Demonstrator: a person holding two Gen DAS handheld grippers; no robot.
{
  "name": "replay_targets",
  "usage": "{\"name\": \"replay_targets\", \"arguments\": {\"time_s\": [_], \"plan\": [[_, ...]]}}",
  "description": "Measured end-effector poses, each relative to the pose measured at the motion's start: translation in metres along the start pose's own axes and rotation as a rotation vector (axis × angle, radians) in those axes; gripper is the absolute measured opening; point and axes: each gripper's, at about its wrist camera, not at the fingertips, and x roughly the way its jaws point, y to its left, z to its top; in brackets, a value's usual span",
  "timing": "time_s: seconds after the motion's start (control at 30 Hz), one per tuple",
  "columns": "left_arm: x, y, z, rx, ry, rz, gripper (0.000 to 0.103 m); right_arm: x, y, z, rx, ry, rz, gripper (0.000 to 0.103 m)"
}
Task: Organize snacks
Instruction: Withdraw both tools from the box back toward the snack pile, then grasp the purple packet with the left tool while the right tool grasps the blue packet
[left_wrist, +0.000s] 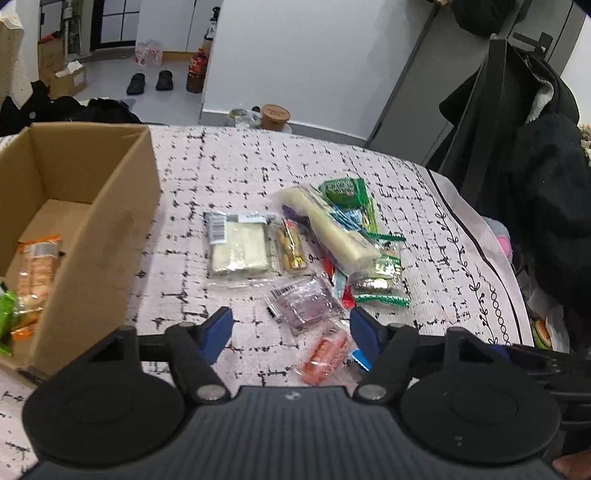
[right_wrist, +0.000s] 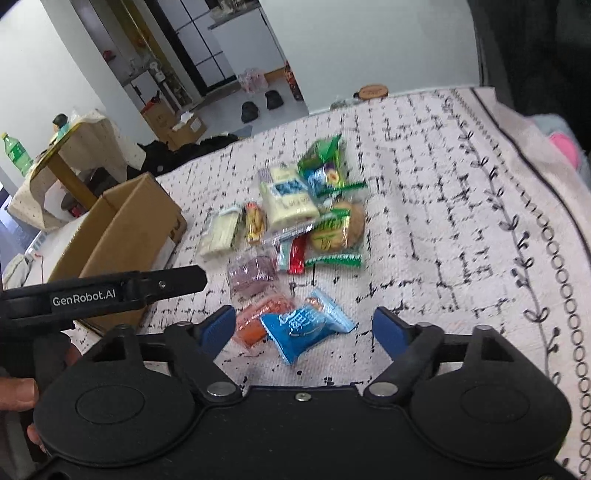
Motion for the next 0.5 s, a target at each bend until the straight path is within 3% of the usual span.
{"name": "replay_targets", "arguments": {"time_s": [0.43,0.5], "plan": [[0.023,0.000,0.004,-0.005,0.004,-0.014,0.061,0.038,0.003,-0.003,-0.043,0.072,-0.006,0.071],[0.025,0.000,0.004,-0.003,0.003,-0.018,0.061,0.041,0.005,-0.003,-0.064,0.078,-0.029,0.061]]}}
